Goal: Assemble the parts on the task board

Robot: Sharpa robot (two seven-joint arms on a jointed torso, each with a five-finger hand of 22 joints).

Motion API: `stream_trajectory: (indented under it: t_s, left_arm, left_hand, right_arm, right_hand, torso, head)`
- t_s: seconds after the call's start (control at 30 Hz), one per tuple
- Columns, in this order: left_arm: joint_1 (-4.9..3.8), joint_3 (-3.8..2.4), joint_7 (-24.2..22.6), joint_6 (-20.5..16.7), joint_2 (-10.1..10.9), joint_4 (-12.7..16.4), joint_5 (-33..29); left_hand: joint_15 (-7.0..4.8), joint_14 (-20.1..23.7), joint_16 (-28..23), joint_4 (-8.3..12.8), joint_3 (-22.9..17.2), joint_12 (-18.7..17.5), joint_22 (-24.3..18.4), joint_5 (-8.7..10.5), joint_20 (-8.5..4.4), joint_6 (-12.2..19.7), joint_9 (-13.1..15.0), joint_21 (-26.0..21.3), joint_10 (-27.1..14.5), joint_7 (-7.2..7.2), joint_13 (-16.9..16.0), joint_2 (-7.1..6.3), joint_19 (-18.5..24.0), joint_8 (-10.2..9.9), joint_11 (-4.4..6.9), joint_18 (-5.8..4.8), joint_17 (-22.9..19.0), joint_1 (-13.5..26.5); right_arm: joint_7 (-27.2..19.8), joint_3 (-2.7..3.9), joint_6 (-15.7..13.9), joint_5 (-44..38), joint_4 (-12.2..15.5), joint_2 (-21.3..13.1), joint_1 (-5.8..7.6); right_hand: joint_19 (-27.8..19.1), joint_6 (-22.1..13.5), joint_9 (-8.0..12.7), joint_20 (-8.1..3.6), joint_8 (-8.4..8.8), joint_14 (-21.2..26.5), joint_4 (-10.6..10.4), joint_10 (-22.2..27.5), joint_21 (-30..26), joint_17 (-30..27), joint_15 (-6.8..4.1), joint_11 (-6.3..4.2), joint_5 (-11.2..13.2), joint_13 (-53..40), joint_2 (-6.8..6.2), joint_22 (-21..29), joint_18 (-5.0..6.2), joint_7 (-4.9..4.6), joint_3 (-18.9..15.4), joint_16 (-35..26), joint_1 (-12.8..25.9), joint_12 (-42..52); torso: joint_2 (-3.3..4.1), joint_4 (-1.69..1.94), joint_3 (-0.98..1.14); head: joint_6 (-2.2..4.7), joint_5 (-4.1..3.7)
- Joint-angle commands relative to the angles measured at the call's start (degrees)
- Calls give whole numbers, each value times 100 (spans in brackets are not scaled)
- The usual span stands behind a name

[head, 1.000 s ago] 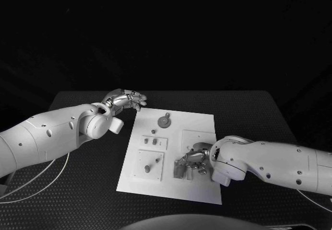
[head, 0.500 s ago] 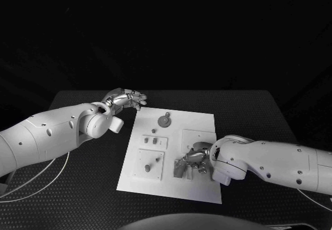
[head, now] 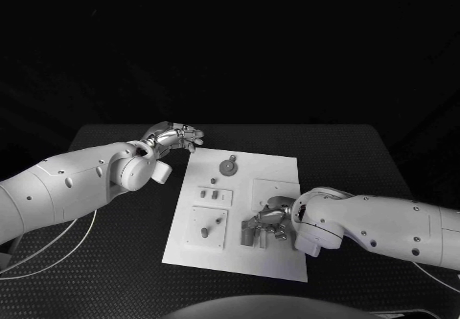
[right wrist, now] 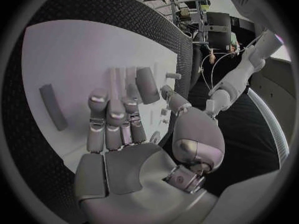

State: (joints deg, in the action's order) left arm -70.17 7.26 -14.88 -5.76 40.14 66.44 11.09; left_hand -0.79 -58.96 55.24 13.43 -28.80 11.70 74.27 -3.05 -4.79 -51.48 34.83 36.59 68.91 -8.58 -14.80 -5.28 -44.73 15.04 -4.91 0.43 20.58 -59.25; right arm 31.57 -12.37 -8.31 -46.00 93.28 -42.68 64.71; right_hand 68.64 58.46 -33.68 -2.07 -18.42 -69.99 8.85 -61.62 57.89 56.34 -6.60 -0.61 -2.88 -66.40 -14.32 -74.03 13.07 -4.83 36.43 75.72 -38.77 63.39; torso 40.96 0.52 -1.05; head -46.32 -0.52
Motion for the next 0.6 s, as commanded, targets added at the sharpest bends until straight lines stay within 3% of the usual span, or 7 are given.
stream_trajectory:
  t_s: [0.03,0.33,0.6]
  left_arm:
    - [-6,-4,-29,80,-6,3,-32]
    - [-5,-3,-30,83,-10,-3,-32]
    - [-5,-3,-28,80,-6,-7,-32]
  left_hand:
    - [28,24,-19,-23,2,37,8,2,-135,0,9,-21,-43,-35,3,-6,36,-35,-12,-19,7,31]
    - [29,24,-20,-33,1,38,11,2,-134,0,10,-24,-44,-36,4,1,37,-36,-12,-20,9,37]
    - [29,24,-20,-38,1,39,12,2,-133,1,10,-25,-45,-36,4,2,38,-37,-12,-20,10,40]
  right_arm:
    - [-115,-34,56,-19,10,11,-54]
    - [-409,-31,-81,-192,57,-127,-54]
    - [-1183,-28,-264,-660,187,-348,-53]
  right_hand:
    - [-36,-130,64,0,102,33,1,41,23,9,6,1,8,-7,4,8,193,-87,-46,-29,56,-20]
    - [-21,-107,48,-19,88,17,-28,14,26,22,-7,-12,8,-10,135,20,193,-74,-22,-28,4,-15]
    - [-17,-123,37,-44,96,15,80,7,22,34,-16,-14,7,-12,58,39,193,-73,-20,-48,-190,-23]
  torso:
    - [2,-3,2]
    - [-2,6,2]
    - [0,-2,1]
  head:
    - [-6,7]
    - [5,8]
    - [37,23]
